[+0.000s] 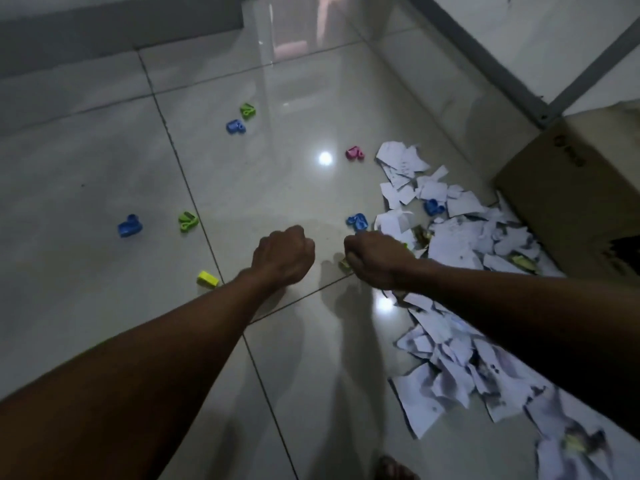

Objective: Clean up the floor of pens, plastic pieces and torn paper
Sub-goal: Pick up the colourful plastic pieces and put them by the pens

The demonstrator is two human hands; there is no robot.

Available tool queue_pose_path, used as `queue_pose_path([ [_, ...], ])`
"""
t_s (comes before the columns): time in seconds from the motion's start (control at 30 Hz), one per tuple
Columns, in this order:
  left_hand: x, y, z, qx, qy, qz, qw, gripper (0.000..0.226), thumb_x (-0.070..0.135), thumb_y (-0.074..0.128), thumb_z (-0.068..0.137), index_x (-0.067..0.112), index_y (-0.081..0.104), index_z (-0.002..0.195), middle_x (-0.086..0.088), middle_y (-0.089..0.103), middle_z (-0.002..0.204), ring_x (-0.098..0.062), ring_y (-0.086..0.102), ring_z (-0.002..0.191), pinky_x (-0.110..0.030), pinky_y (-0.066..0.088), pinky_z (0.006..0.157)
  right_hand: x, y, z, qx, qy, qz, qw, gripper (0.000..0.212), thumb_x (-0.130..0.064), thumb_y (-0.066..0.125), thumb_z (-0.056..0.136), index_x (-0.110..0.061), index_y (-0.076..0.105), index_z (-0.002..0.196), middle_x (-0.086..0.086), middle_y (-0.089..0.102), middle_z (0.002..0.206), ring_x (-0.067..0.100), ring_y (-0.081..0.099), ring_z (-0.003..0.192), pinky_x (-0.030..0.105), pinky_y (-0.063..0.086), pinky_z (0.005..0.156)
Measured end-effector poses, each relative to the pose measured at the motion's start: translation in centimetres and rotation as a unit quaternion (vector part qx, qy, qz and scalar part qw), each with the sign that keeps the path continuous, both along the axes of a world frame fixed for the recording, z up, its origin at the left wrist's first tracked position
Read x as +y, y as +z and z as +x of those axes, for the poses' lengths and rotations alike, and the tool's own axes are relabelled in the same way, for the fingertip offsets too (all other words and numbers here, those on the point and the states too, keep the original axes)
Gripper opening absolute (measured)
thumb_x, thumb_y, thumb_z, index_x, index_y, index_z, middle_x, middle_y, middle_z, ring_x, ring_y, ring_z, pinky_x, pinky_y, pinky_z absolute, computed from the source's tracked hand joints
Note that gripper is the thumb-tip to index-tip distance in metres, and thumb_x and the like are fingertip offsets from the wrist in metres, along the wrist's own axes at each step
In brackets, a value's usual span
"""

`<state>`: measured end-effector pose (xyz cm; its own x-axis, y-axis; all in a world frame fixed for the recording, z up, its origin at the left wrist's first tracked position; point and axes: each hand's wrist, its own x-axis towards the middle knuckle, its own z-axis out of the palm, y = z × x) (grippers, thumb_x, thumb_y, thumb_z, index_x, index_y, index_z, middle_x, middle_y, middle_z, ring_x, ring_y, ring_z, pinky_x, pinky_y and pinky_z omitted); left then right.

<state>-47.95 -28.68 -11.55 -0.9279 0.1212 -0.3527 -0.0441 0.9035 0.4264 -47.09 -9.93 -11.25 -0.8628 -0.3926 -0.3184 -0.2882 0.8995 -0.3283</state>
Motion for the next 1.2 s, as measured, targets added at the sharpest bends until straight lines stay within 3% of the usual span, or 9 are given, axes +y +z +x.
queue_pose_path([
  [0.07,1.6,0.9,-1.1,-0.012,-0.018,-0.005,1.000,0.023,0.030,0.040,0.082,0.011,0.051,0.075,-0.016,0.062,0.089,-0.033,0.052,0.079,-0.032,0.037,0.071,1.9,0.5,-0.5,0.010,-0.059,-0.009,0.998,0.024,-0.026,0.039,0.094,-0.018,0.047,0.073,0.008,0.055,0.077,0.027,0.053,0.071,0.040,0.048,0.066],
  [0.17,3.1,1.7,-2.9,-0.046,-0.059,-0.025,0.997,0.017,0.028,0.047,0.078,0.012,0.050,0.075,-0.013,0.056,0.084,-0.033,0.052,0.079,-0.030,0.039,0.069,4.6,0.5,-0.9,0.053,-0.206,-0.046,0.976,0.029,-0.025,0.037,0.093,-0.020,0.053,0.069,0.006,0.060,0.074,0.026,0.058,0.070,0.035,0.048,0.062],
  [0.3,5.0,0.6,-4.8,-0.001,-0.142,-0.069,0.987,0.026,0.031,0.049,0.090,0.014,0.060,0.106,-0.012,0.061,0.110,-0.033,0.057,0.097,-0.032,0.041,0.072,7.4,0.0,-1.2,0.066,-0.323,-0.070,0.942,0.026,-0.014,0.045,0.092,-0.010,0.071,0.088,0.010,0.070,0.089,0.023,0.064,0.078,0.035,0.054,0.072],
  [0.43,6.5,-2.0,-4.2,-0.025,-0.206,-0.021,0.978,0.027,0.027,0.053,0.094,0.029,0.056,0.121,-0.008,0.055,0.126,-0.029,0.054,0.109,-0.030,0.037,0.077,8.9,-0.1,-2.2,0.113,-0.404,-0.148,0.896,0.026,-0.004,0.052,0.084,-0.012,0.074,0.096,0.009,0.072,0.094,0.022,0.068,0.082,0.042,0.059,0.078],
  [0.63,7.0,-3.5,-3.3,-0.021,-0.321,-0.055,0.945,0.073,0.046,0.075,0.075,0.032,0.038,0.136,0.000,0.052,0.125,-0.024,0.050,0.113,-0.028,0.035,0.076,9.1,-1.2,-3.4,0.063,-0.385,-0.117,0.913,0.027,-0.004,0.065,0.076,-0.014,0.074,0.099,0.008,0.072,0.094,0.022,0.067,0.083,0.044,0.059,0.077],
  [0.77,7.1,-4.8,-3.1,0.012,-0.301,-0.046,0.952,0.068,0.036,0.076,0.076,0.023,0.036,0.129,-0.005,0.051,0.125,-0.024,0.051,0.107,-0.027,0.032,0.074,8.4,-3.2,-2.5,-0.003,-0.368,-0.088,0.926,0.029,-0.022,0.075,0.075,-0.020,0.069,0.103,0.006,0.069,0.101,0.022,0.065,0.090,0.044,0.057,0.082],
  [0.9,6.5,-5.3,-2.9,-0.007,-0.241,0.005,0.970,0.077,0.035,0.078,0.073,0.016,0.032,0.132,-0.009,0.055,0.116,-0.029,0.052,0.104,-0.030,0.032,0.069,8.3,-4.1,0.1,-0.002,-0.365,-0.049,0.930,0.048,-0.044,0.080,0.069,-0.025,0.061,0.108,0.002,0.067,0.103,0.021,0.063,0.092,0.045,0.055,0.082],
  [1.03,5.8,-5.5,-2.3,-0.001,-0.218,0.030,0.976,0.051,0.037,0.077,0.073,0.017,0.045,0.108,-0.001,0.052,0.099,-0.026,0.052,0.095,-0.031,0.034,0.066,9.3,-4.0,3.1,0.023,-0.376,-0.038,0.926,0.060,-0.042,0.082,0.069,-0.024,0.053,0.119,0.000,0.066,0.113,0.021,0.062,0.101,0.043,0.053,0.086],
  [1.2,5.5,-5.6,-1.6,0.011,-0.222,0.044,0.974,0.033,0.036,0.068,0.082,0.017,0.045,0.096,-0.002,0.053,0.097,-0.021,0.048,0.087,-0.031,0.035,0.067,9.7,-3.4,3.7,0.022,-0.397,-0.039,0.917,0.057,-0.046,0.083,0.066,-0.025,0.057,0.112,-0.002,0.066,0.096,0.018,0.062,0.090,0.035,0.053,0.079],
])
